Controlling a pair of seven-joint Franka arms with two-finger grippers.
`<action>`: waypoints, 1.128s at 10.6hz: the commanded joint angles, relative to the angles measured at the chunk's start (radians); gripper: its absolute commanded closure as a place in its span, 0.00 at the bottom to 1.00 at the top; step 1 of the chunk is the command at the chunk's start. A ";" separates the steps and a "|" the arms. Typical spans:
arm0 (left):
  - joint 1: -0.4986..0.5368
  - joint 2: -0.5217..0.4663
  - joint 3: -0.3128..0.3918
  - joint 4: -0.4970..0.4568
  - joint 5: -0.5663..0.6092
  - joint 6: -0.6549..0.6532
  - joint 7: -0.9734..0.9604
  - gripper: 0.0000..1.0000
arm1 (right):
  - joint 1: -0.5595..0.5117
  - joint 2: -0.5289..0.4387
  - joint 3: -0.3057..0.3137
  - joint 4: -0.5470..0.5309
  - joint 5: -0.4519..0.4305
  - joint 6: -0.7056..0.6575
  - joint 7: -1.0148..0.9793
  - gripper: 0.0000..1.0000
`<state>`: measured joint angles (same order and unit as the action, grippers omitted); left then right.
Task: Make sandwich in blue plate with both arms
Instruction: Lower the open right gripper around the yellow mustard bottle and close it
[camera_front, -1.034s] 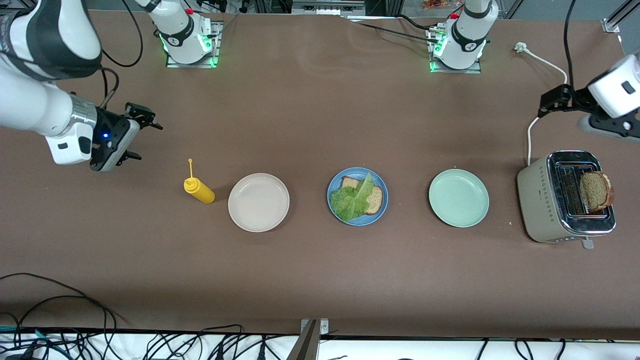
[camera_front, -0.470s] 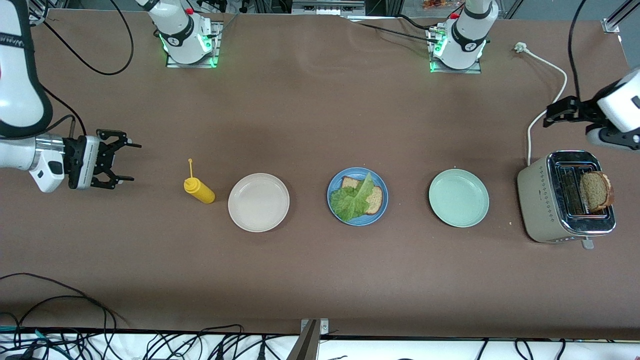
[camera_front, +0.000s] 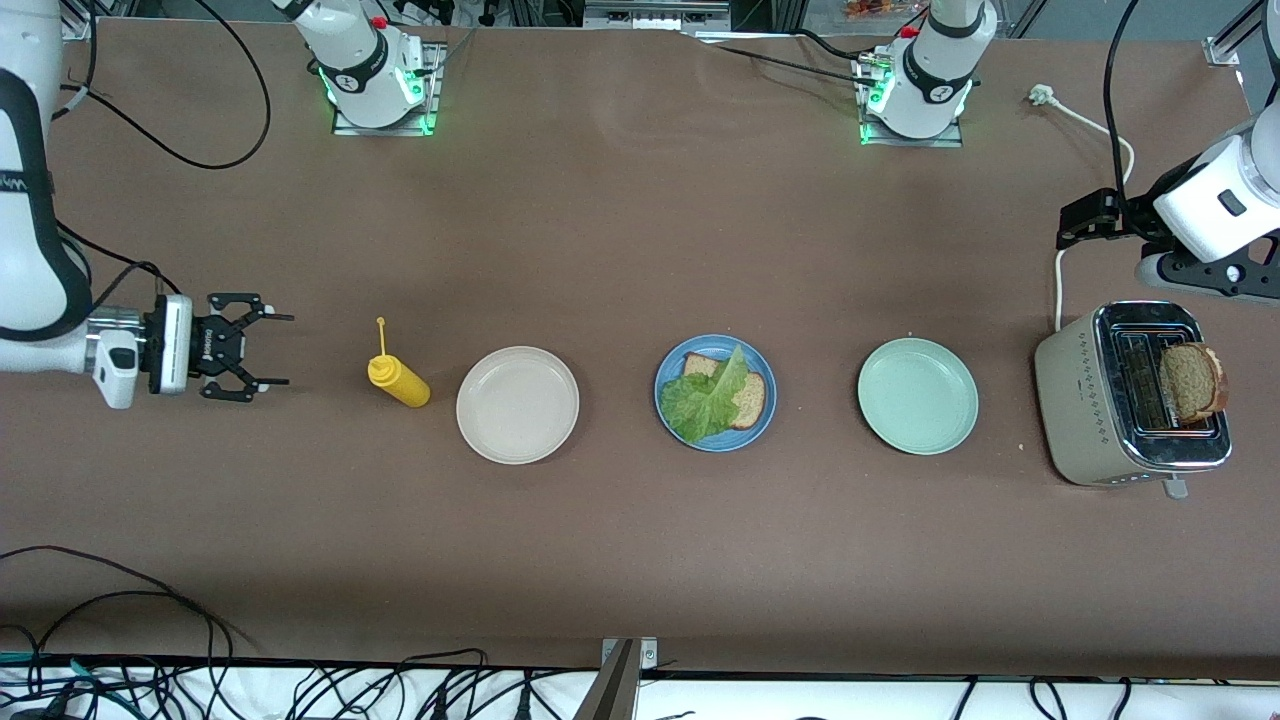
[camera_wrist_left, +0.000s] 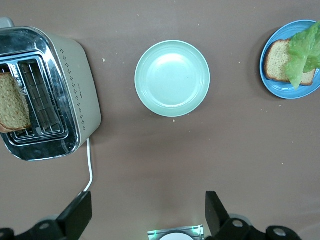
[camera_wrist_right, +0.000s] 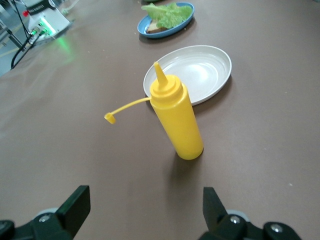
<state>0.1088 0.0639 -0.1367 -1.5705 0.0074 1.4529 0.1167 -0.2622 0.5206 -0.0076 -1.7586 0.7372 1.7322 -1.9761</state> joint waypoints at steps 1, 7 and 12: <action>0.000 0.007 0.002 0.026 0.012 -0.023 -0.015 0.00 | -0.015 0.169 0.003 0.083 0.117 -0.036 -0.151 0.00; -0.001 0.007 0.000 0.026 0.006 -0.023 -0.015 0.00 | 0.049 0.312 0.011 0.142 0.270 -0.003 -0.228 0.00; -0.001 0.007 0.000 0.026 0.006 -0.023 -0.015 0.00 | 0.086 0.315 0.023 0.154 0.297 0.050 -0.277 0.00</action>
<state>0.1087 0.0642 -0.1344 -1.5690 0.0074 1.4513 0.1086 -0.1779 0.8226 0.0123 -1.6297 1.0129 1.7636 -2.2026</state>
